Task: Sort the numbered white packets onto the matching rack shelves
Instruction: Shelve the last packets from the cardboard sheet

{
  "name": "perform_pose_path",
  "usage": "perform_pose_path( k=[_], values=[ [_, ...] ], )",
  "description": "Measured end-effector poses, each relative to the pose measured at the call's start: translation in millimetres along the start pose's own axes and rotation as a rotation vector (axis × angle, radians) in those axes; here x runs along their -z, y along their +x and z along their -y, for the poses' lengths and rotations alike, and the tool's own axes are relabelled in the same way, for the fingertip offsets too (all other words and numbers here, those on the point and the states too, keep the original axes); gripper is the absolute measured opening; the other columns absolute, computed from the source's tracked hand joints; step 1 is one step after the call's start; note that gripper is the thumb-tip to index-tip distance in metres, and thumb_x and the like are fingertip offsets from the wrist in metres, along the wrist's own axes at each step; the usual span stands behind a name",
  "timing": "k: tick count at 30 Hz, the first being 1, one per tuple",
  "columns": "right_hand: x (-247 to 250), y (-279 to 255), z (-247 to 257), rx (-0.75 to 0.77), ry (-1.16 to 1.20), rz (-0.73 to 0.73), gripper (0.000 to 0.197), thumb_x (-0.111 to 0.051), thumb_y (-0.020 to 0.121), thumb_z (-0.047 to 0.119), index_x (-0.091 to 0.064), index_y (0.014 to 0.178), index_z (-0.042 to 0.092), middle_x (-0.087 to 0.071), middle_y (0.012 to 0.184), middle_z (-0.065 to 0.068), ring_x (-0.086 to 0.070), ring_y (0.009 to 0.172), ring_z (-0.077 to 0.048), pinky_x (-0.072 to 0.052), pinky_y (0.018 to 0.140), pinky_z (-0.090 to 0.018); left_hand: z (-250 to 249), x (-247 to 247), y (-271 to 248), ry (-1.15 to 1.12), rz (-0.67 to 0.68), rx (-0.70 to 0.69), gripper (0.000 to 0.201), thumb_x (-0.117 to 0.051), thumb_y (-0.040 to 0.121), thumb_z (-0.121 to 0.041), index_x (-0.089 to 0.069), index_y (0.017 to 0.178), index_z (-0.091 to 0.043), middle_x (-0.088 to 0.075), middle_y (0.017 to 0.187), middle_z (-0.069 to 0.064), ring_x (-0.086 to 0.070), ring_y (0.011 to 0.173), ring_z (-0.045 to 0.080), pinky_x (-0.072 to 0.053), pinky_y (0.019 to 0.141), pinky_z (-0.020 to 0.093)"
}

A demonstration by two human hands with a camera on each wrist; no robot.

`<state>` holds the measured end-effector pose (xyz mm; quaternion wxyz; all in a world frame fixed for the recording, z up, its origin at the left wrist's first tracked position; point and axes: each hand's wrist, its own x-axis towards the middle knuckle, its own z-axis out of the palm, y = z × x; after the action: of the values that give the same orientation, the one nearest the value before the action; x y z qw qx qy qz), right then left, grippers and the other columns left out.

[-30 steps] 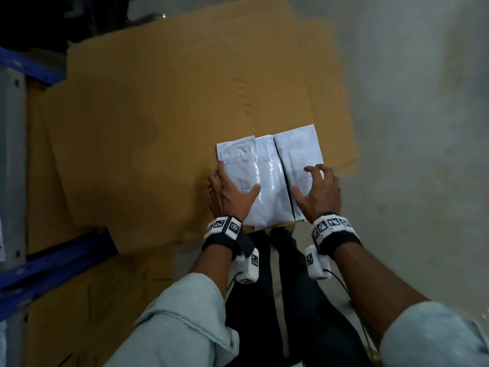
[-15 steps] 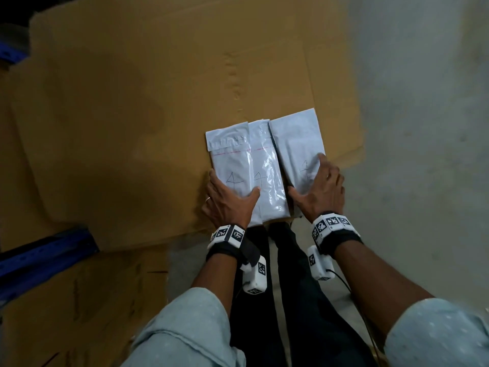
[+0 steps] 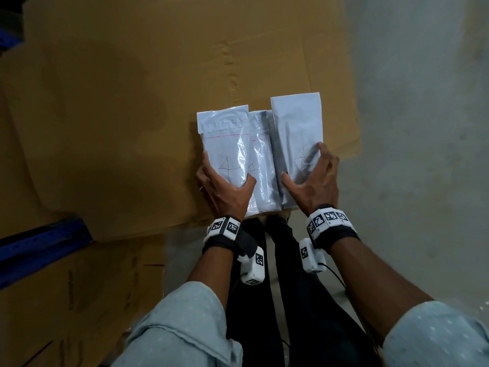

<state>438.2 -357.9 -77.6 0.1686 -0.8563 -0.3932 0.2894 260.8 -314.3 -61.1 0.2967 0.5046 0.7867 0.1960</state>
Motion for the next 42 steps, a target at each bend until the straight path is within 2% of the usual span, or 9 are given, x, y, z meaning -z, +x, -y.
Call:
perform_pose_path(
  k=[4, 8, 13, 17, 22, 26, 31, 34, 42],
  values=[
    [12, -8, 6, 0.009, -0.016, -0.006, 0.100, -0.080, 0.073, 0.055, -0.025, 0.152, 0.026, -0.037, 0.144, -0.006, -0.053, 0.122, -0.029, -0.059, 0.078, -0.044, -10, 14, -6, 0.011, -0.029, -0.021, 0.109, -0.082, 0.060, -0.041, -0.026, 0.152, -0.023, -0.041, 0.137, 0.008, -0.049, 0.115, 0.025, -0.041, 0.101, 0.039],
    [36, -21, 19, 0.030, -0.029, -0.048, 0.100, -0.079, 0.072, 0.056, -0.026, 0.151, 0.026, -0.040, 0.143, -0.006, -0.052, 0.123, -0.031, -0.059, 0.081, -0.046, -31, 37, -14, 0.019, -0.063, -0.046, 0.109, -0.081, 0.060, -0.046, -0.026, 0.152, -0.023, -0.042, 0.137, 0.008, -0.048, 0.120, 0.028, -0.043, 0.102, 0.046],
    [80, -45, 49, 0.100, -0.034, -0.075, 0.101, -0.078, 0.072, 0.056, -0.026, 0.152, 0.022, -0.041, 0.142, -0.008, -0.049, 0.124, -0.029, -0.056, 0.089, -0.044, -71, 87, -32, 0.037, -0.107, -0.084, 0.110, -0.076, 0.060, -0.051, -0.025, 0.153, -0.023, -0.043, 0.136, 0.008, -0.045, 0.122, 0.029, -0.041, 0.102, 0.048],
    [119, -62, 79, 0.184, -0.084, -0.099, 0.106, -0.071, 0.075, 0.063, -0.024, 0.155, 0.013, -0.037, 0.146, -0.009, -0.036, 0.128, -0.023, -0.051, 0.100, -0.042, -104, 132, -49, 0.020, -0.170, -0.119, 0.111, -0.076, 0.059, -0.051, -0.024, 0.153, -0.024, -0.041, 0.138, 0.007, -0.045, 0.126, 0.032, -0.041, 0.102, 0.051],
    [166, -82, 121, 0.290, -0.004, -0.167, 0.105, -0.075, 0.079, 0.060, -0.018, 0.154, 0.014, -0.037, 0.147, -0.013, -0.044, 0.132, -0.033, -0.054, 0.097, -0.053, -139, 183, -70, -0.045, -0.271, -0.153, 0.107, -0.069, 0.062, -0.059, -0.024, 0.154, -0.027, -0.041, 0.144, 0.005, -0.041, 0.132, 0.030, -0.039, 0.105, 0.051],
    [189, -92, 152, 0.339, 0.090, -0.193, 0.106, -0.077, 0.078, 0.057, -0.021, 0.156, 0.014, -0.040, 0.146, -0.011, -0.045, 0.131, -0.031, -0.051, 0.099, -0.050, -153, 213, -77, -0.108, -0.386, -0.170, 0.107, -0.075, 0.062, -0.057, -0.026, 0.152, -0.026, -0.041, 0.144, 0.006, -0.040, 0.133, 0.028, -0.040, 0.104, 0.053],
    [196, -108, 186, 0.513, -0.001, -0.251, 0.103, -0.072, 0.079, 0.060, -0.028, 0.152, 0.003, -0.043, 0.143, -0.018, -0.042, 0.128, -0.033, -0.043, 0.106, -0.046, -147, 245, -83, -0.152, -0.486, -0.176, 0.107, -0.080, 0.064, -0.052, -0.026, 0.151, -0.023, -0.042, 0.141, 0.008, -0.044, 0.130, 0.031, -0.041, 0.103, 0.054],
    [190, -123, 203, 0.567, 0.057, -0.266, 0.101, -0.078, 0.077, 0.056, -0.031, 0.150, 0.004, -0.044, 0.142, -0.016, -0.043, 0.129, -0.033, -0.042, 0.109, -0.048, -134, 268, -86, -0.170, -0.516, -0.165, 0.107, -0.078, 0.063, -0.054, -0.026, 0.151, -0.023, -0.042, 0.141, 0.008, -0.043, 0.130, 0.030, -0.040, 0.102, 0.053],
    [149, -191, 244, 0.579, 0.122, -0.280, 0.101, -0.082, 0.074, 0.050, -0.032, 0.150, 0.007, -0.042, 0.145, -0.016, -0.042, 0.132, -0.033, -0.043, 0.110, -0.049, -68, 333, -96, -0.146, -0.494, -0.141, 0.109, -0.074, 0.060, -0.058, -0.025, 0.152, -0.024, -0.041, 0.136, 0.006, -0.045, 0.123, 0.029, -0.043, 0.100, 0.054]
  ],
)
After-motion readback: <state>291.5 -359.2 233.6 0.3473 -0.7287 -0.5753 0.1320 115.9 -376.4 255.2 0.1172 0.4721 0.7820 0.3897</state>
